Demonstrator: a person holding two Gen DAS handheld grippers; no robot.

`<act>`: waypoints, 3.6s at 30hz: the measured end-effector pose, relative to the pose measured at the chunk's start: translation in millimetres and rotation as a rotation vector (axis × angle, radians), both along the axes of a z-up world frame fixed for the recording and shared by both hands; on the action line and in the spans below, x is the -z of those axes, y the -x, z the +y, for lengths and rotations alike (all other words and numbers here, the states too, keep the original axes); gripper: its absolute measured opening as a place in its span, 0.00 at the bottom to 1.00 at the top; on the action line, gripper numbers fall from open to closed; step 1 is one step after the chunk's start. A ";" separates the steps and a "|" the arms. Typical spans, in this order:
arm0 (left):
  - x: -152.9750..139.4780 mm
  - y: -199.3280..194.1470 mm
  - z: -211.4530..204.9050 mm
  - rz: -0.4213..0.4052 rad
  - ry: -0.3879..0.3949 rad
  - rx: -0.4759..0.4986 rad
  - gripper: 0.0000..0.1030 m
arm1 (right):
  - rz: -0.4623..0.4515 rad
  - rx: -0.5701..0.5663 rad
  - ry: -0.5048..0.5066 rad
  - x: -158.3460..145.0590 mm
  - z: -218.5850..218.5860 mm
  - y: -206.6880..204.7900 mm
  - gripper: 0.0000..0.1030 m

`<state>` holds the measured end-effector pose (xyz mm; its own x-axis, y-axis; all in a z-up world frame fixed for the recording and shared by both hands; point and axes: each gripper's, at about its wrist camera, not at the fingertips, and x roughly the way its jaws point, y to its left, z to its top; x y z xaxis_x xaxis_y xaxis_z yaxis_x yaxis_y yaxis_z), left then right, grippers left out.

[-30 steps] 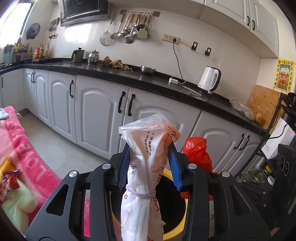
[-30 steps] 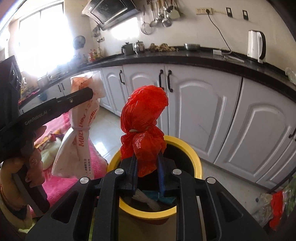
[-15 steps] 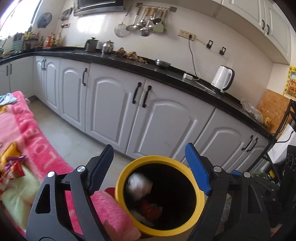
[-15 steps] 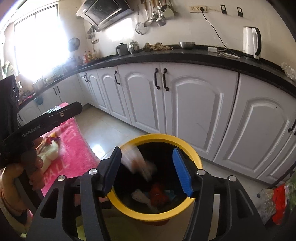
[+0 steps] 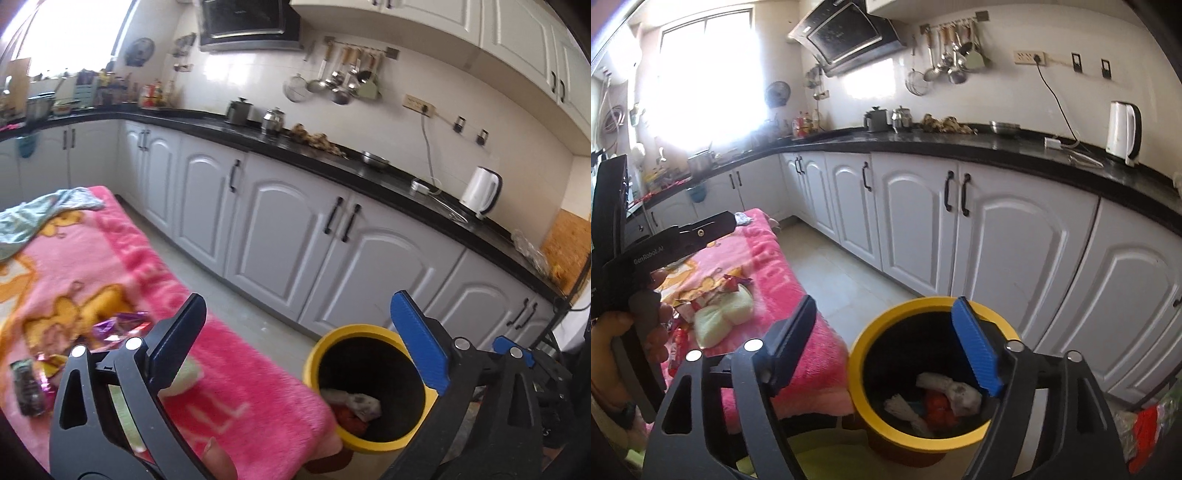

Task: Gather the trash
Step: 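Move both tools back over the remaining snack wrappers, then grasp the black snack packet with the left tool while the right tool grasps the red candy tube, then carry the packet and candy tube over the yellow bin with both tools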

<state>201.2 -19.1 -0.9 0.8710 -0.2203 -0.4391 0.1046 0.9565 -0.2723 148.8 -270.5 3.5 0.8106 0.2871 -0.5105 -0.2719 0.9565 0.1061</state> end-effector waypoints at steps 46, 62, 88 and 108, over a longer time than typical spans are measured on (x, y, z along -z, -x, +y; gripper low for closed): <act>18.5 98.4 206.9 0.054 0.062 -0.458 0.89 | 0.063 -0.483 0.054 10.9 222.3 23.8 0.84; 90.9 96.1 267.5 0.261 0.210 -0.529 0.81 | 0.217 -0.626 0.131 60.9 285.1 26.5 0.84; 135.9 85.3 262.5 0.383 0.289 -0.456 0.12 | 0.396 -0.701 0.138 115.2 297.2 22.4 0.31; 46.1 98.7 195.9 0.177 0.148 -0.308 0.11 | 0.285 -0.619 0.025 54.0 225.5 22.4 0.31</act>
<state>102.5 176.8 -46.9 0.8200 -0.0320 -0.5714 -0.2427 0.8848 -0.3978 126.4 -45.1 -50.5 0.3340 0.6399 -0.6921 -0.7342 0.6371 0.2347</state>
